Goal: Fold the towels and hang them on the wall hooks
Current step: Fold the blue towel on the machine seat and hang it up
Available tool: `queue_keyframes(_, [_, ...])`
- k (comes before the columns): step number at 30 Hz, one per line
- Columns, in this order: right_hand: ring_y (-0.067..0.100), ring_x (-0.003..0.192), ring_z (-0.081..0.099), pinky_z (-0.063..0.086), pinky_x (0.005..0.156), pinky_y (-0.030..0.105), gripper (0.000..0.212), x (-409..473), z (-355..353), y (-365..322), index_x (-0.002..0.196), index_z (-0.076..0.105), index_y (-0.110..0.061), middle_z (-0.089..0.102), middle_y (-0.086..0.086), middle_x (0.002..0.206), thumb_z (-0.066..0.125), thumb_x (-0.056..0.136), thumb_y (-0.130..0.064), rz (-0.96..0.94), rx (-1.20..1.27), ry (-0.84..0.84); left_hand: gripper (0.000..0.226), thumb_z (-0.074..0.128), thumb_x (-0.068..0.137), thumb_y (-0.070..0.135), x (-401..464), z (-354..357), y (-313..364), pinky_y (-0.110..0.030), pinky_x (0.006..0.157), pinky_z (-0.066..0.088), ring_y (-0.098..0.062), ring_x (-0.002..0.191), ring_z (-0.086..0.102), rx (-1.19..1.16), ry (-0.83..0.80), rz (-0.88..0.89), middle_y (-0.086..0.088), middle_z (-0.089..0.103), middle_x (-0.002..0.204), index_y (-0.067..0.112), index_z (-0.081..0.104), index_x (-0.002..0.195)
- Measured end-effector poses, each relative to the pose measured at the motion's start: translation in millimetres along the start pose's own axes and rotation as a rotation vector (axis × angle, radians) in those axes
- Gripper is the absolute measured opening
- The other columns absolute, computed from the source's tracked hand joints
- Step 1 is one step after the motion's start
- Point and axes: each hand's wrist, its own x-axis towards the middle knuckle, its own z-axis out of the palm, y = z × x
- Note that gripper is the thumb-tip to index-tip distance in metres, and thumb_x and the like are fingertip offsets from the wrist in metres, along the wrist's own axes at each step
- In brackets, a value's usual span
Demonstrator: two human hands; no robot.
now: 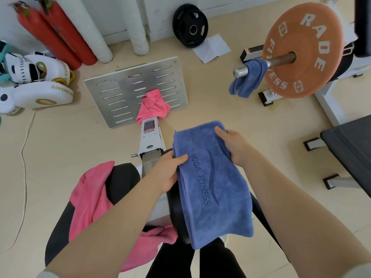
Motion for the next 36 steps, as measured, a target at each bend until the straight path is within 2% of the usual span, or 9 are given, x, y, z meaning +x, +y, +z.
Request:
queue_keyframes(2, [0.030,0.103,0.065,0.050,0.095,0.042,0.043,-5.2,-11.3,6.0,0.105,0.065,-0.002,0.069,0.017,0.109,0.062,0.085,-0.040,0.118,-0.155,-0.135,0.027,0.049,0.093,0.006,0.2,1.1,1.2,-0.033,0.082,0.052,-0.022,0.096,0.063,-0.026,0.029,0.045,-0.010,0.065,0.111,0.006,0.054,0.121])
queue_keyframes(7, [0.023,0.105,0.065,0.051,0.087,0.030,0.032,-20.2,-29.0,7.2,0.113,0.063,-0.002,0.068,0.010,0.112,0.063,0.086,-0.018,0.170,-0.191,-0.374,0.026,0.047,0.096,0.017,-5.7,-6.1,-1.5,-0.032,0.079,0.053,-0.022,0.101,0.064,-0.090,0.002,0.020,-0.008,0.066,0.114,0.012,0.056,0.119])
queue_keyframes(13, [0.023,0.097,0.065,0.053,0.085,0.034,0.031,-29.4,-16.7,14.5,0.115,0.060,-0.010,0.068,0.006,0.107,0.051,0.087,0.001,-0.054,-0.240,-0.193,0.035,0.045,0.092,-0.006,-16.3,-6.9,-2.4,-0.032,0.075,0.057,-0.021,0.096,0.064,0.108,0.021,0.060,-0.007,0.065,0.111,0.010,0.050,0.123])
queue_keyframes(18, [0.018,0.088,0.063,0.053,0.079,0.029,0.033,-53.7,-19.3,19.2,0.078,0.069,-0.015,0.068,0.001,0.092,0.045,0.086,0.007,-0.264,-0.001,-0.236,0.034,0.037,0.089,-0.014,-33.0,-1.8,5.0,-0.025,0.064,0.057,-0.015,0.074,0.067,0.086,0.045,0.248,0.001,0.073,0.078,0.007,0.063,0.089])
queue_keyframes(21, [0.019,0.112,0.056,0.045,0.094,0.033,0.049,-68.4,-37.6,31.2,0.045,0.061,-0.018,0.058,-0.003,0.124,0.039,0.077,0.013,-0.273,-0.115,-0.345,0.049,0.032,0.076,-0.023,-46.0,-8.3,-8.6,-0.026,0.072,0.054,-0.021,0.092,0.065,0.245,-0.051,0.313,-0.004,0.069,0.102,0.008,0.066,0.058])
queue_keyframes(24, [0.011,0.127,0.035,0.028,0.102,0.028,0.054,-79.5,-51.6,46.9,0.058,0.064,-0.016,0.037,-0.005,0.144,0.032,0.082,0.021,-0.309,-0.362,-0.318,0.063,0.035,0.076,-0.028,-58.0,-9.1,-27.6,-0.012,0.078,0.050,-0.011,0.106,0.058,0.483,-0.026,0.454,0.007,0.062,0.113,0.018,0.070,0.052])
queue_keyframes(27, [0.008,0.118,0.033,0.027,0.098,0.023,0.052,-94.8,-48.9,53.1,0.094,0.065,-0.017,0.036,-0.005,0.133,0.034,0.079,0.022,-0.385,-0.396,-0.086,0.048,0.044,0.082,-0.019,-63.9,-8.2,-37.0,-0.008,0.089,0.042,-0.003,0.110,0.049,0.661,0.156,0.564,0.012,0.049,0.118,0.021,0.071,0.084])
queue_keyframes(32, [0.022,0.089,0.052,0.040,0.075,0.031,0.027,-112.6,-36.0,62.8,0.117,0.049,-0.018,0.054,0.005,0.102,0.042,0.091,-0.014,-0.325,-0.491,0.166,0.041,0.057,0.082,0.004,-75.9,4.0,-60.9,-0.036,0.086,0.050,-0.021,0.093,0.058,0.682,0.479,0.581,-0.003,0.060,0.101,0.019,0.053,0.120])
queue_keyframes(36, [0.016,0.058,0.043,0.033,0.055,0.026,0.030,-126.9,-28.5,72.2,0.070,0.044,-0.011,0.044,0.001,0.065,0.055,0.087,-0.032,-0.248,-0.540,0.141,0.019,0.045,0.092,0.026,-83.7,17.8,-70.0,-0.039,0.073,0.055,-0.024,0.072,0.062,0.538,0.566,0.321,-0.013,0.068,0.095,0.013,0.059,0.095])
